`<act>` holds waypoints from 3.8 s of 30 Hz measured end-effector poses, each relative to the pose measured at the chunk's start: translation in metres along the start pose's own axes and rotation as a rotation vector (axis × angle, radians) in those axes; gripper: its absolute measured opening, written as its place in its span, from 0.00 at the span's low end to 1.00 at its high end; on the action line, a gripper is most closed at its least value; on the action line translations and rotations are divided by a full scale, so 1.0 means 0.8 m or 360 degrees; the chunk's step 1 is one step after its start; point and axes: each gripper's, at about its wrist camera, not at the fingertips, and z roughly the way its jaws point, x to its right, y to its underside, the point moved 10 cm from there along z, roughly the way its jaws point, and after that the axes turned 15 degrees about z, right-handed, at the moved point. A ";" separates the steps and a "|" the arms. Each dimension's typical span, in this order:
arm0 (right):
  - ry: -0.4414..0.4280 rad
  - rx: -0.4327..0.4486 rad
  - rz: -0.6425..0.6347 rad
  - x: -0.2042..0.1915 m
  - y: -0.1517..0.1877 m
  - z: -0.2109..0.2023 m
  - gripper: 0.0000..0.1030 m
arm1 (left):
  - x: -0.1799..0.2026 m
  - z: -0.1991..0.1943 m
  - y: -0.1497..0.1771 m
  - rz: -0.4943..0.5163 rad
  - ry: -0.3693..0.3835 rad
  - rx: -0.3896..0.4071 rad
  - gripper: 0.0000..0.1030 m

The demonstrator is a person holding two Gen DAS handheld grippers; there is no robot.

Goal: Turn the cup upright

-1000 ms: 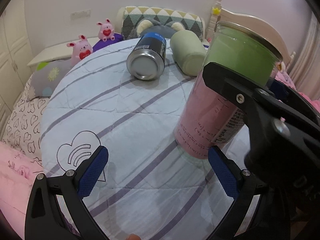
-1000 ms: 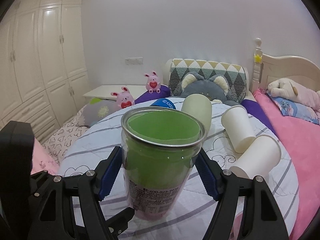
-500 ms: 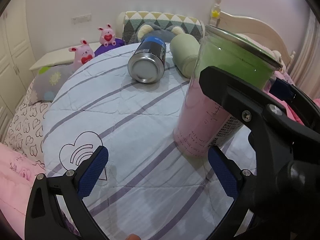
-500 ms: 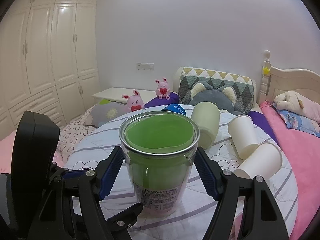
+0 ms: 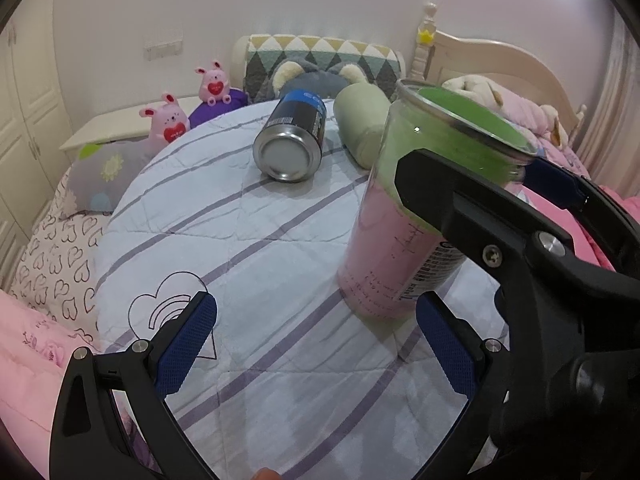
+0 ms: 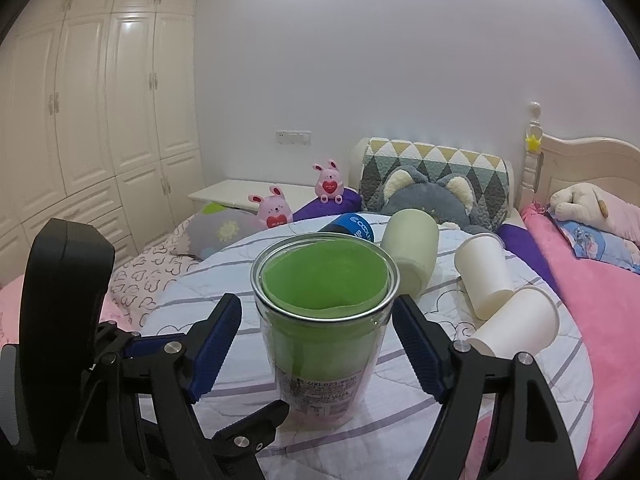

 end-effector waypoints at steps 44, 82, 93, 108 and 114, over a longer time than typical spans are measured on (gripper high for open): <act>0.0165 0.0240 0.0383 0.129 -0.055 -0.206 0.78 | 0.113 -0.170 -0.063 0.0194 -0.0381 0.0315 1.00; 0.0168 0.0138 0.0346 0.146 -0.035 -0.191 0.78 | 0.107 -0.164 -0.070 0.0096 -0.0397 0.0309 1.00; 0.0171 0.0112 0.0330 0.144 -0.036 -0.178 0.78 | 0.101 -0.158 -0.076 0.0088 -0.0397 0.0303 1.00; 0.0190 0.0087 0.0299 0.142 -0.049 -0.155 0.78 | 0.082 -0.132 -0.086 0.0058 -0.0374 0.0280 1.00; 0.0200 0.0059 0.0293 0.142 -0.050 -0.142 0.78 | 0.077 -0.121 -0.088 0.0043 -0.0370 0.0263 1.00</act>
